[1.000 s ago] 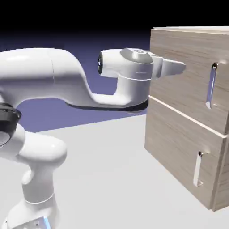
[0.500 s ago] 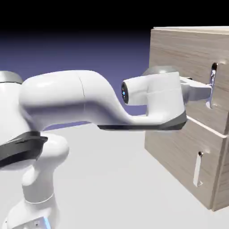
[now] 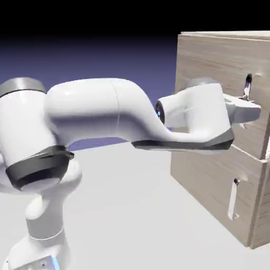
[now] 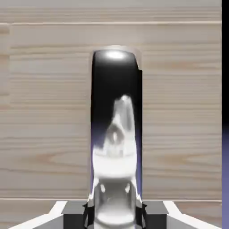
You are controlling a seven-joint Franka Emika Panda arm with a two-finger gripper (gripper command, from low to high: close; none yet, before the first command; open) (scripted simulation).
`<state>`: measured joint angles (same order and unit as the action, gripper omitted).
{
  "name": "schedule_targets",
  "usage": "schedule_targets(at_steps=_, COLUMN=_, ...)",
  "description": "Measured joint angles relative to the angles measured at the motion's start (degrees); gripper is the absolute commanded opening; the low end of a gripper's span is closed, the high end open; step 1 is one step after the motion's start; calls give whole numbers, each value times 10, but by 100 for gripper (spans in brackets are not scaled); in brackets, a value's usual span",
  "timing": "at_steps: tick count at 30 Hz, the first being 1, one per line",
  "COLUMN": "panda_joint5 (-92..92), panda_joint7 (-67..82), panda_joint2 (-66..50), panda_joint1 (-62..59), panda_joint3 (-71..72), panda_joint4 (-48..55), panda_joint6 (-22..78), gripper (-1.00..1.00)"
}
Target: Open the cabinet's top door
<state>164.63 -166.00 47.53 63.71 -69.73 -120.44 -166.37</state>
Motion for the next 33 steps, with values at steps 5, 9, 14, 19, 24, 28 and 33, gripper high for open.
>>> schedule_targets(at_steps=5, panda_joint5=-42, panda_joint7=0, panda_joint2=-8, panda_joint1=-104, panda_joint3=77, panda_joint4=-79, panda_joint6=42, gripper=-100)
schedule_targets(at_steps=9, panda_joint5=-78, panda_joint7=0, panda_joint2=-10, panda_joint1=-187, panda_joint3=144, panda_joint4=-136, panda_joint6=70, gripper=-100)
schedule_targets(at_steps=14, panda_joint5=-132, panda_joint7=4, panda_joint2=-1, panda_joint1=-291, panda_joint3=234, panda_joint4=-204, panda_joint6=99, gripper=-100)
schedule_targets(at_steps=19, panda_joint5=-186, panda_joint7=0, panda_joint2=10, panda_joint1=-395, panda_joint3=330, panda_joint4=-260, panda_joint6=115, gripper=-100)
schedule_targets(at_steps=24, panda_joint5=-252, panda_joint7=0, panda_joint2=34, panda_joint1=-498, panda_joint3=432, panda_joint4=-310, panda_joint6=120, gripper=-100)
schedule_targets(at_steps=28, panda_joint5=-309, panda_joint7=0, panda_joint2=58, panda_joint1=-581, panda_joint3=514, panda_joint4=-344, panda_joint6=112, gripper=-100)
schedule_targets(at_steps=33, panda_joint5=-411, panda_joint7=30, panda_joint2=111, panda_joint1=-670, panda_joint3=611, panda_joint4=-389, panda_joint6=101, gripper=-100)
